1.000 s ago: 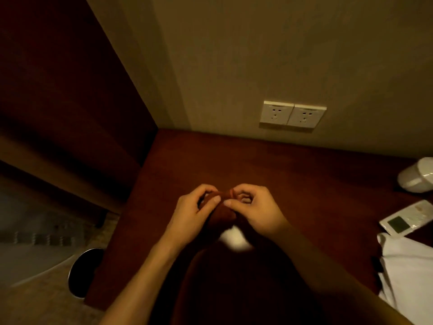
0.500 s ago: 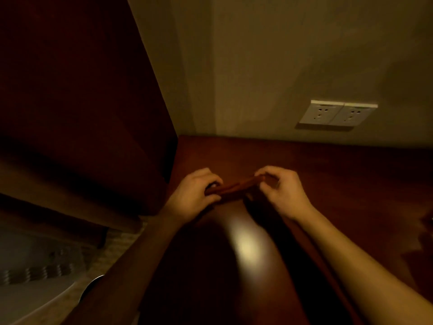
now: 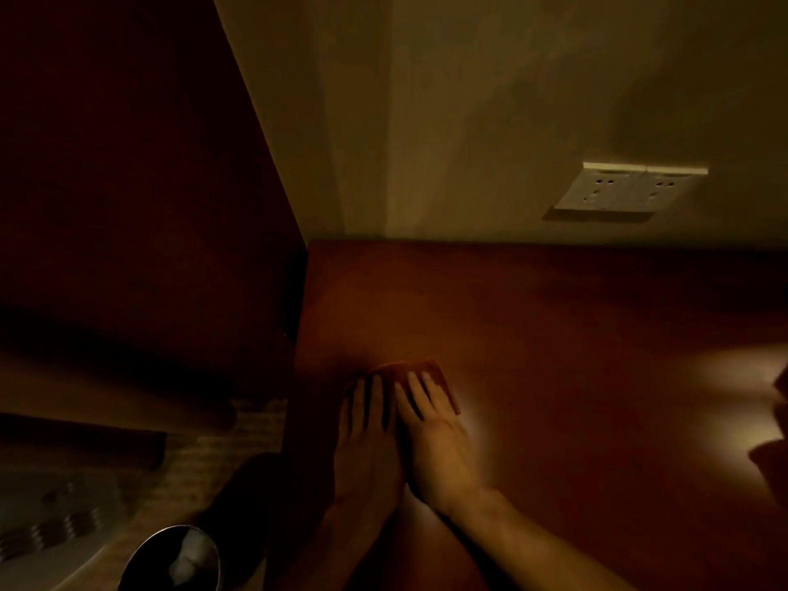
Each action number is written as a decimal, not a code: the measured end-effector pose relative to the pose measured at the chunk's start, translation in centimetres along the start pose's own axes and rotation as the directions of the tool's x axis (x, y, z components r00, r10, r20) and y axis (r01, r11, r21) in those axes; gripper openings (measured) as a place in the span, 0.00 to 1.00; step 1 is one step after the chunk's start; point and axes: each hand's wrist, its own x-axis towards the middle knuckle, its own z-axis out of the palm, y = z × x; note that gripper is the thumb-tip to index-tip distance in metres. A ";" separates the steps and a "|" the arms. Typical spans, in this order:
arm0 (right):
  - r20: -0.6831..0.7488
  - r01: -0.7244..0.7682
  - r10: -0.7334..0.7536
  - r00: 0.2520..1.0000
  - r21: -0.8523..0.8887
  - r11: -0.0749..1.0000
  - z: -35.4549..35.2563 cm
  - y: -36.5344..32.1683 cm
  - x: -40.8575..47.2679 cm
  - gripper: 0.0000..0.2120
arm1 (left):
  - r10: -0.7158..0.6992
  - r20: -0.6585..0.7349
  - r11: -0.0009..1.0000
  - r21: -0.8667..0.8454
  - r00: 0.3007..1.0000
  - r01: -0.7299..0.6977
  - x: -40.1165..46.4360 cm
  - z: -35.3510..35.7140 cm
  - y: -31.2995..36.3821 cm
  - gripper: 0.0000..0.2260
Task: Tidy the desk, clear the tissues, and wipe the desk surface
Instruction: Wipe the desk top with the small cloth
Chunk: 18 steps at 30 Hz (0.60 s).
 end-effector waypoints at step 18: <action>0.039 -0.002 0.010 0.999 -0.189 0.982 -3.6 -1.1 25.1 0.35 | -0.084 -0.019 0.996 0.027 0.996 0.084 22.4 -6.5 -10.9 0.29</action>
